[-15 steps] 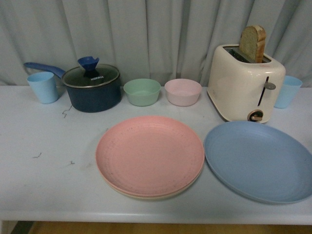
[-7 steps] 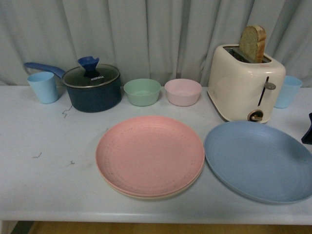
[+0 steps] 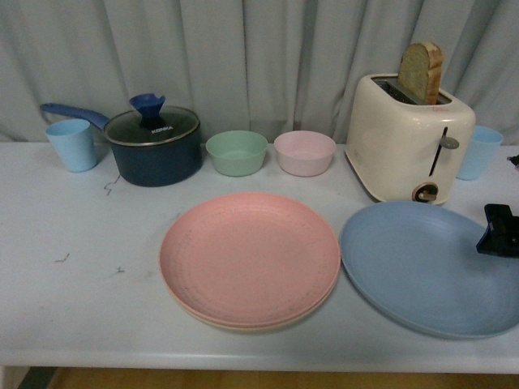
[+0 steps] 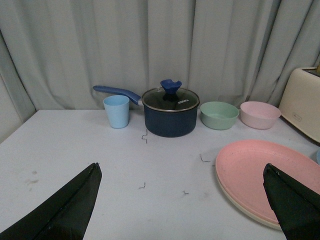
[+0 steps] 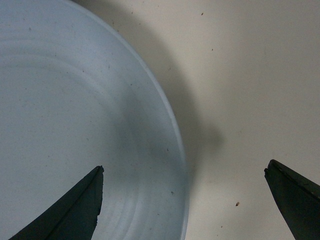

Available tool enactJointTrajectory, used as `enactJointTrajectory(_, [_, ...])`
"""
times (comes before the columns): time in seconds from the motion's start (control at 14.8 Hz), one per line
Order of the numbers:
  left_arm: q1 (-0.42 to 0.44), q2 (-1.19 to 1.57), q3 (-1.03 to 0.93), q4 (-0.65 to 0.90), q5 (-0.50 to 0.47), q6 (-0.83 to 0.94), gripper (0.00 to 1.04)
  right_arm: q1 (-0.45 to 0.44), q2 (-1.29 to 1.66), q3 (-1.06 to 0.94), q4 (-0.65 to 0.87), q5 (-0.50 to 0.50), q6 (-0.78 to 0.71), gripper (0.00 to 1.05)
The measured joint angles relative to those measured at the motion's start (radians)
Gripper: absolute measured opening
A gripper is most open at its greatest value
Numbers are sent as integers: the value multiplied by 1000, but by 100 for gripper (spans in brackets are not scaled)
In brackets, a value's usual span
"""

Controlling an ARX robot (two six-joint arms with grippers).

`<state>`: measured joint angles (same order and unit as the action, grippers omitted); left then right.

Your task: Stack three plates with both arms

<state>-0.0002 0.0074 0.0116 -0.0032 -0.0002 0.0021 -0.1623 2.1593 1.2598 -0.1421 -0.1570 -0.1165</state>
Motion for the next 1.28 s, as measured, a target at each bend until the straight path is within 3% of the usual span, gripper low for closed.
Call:
enactJointTrajectory(0.2, [0, 0, 0, 0, 0, 0, 98, 5, 17, -4, 20, 13, 27, 95])
enactJointTrajectory(0.61, [0, 0, 0, 0, 0, 0, 98, 6, 50, -21, 55, 37, 42, 22])
enactJointTrajectory(0.74, [0, 0, 0, 0, 0, 0, 98, -19, -5, -70, 58, -9, 49, 6])
enactJointTrajectory(0.88, [0, 0, 0, 0, 0, 0, 98, -72, -112, -147, 69, -50, 30, 3])
enactJointTrajectory(1.08, [0, 0, 0, 0, 0, 0, 98, -206, -375, -199, -77, -147, -34, 3])
enactJointTrajectory(1.15, [0, 0, 0, 0, 0, 0, 98, -191, -485, -201, -124, -233, -28, 3])
enactJointTrajectory(1.28, [0, 0, 0, 0, 0, 0, 98, -76, -565, -201, -72, -351, 69, 3])
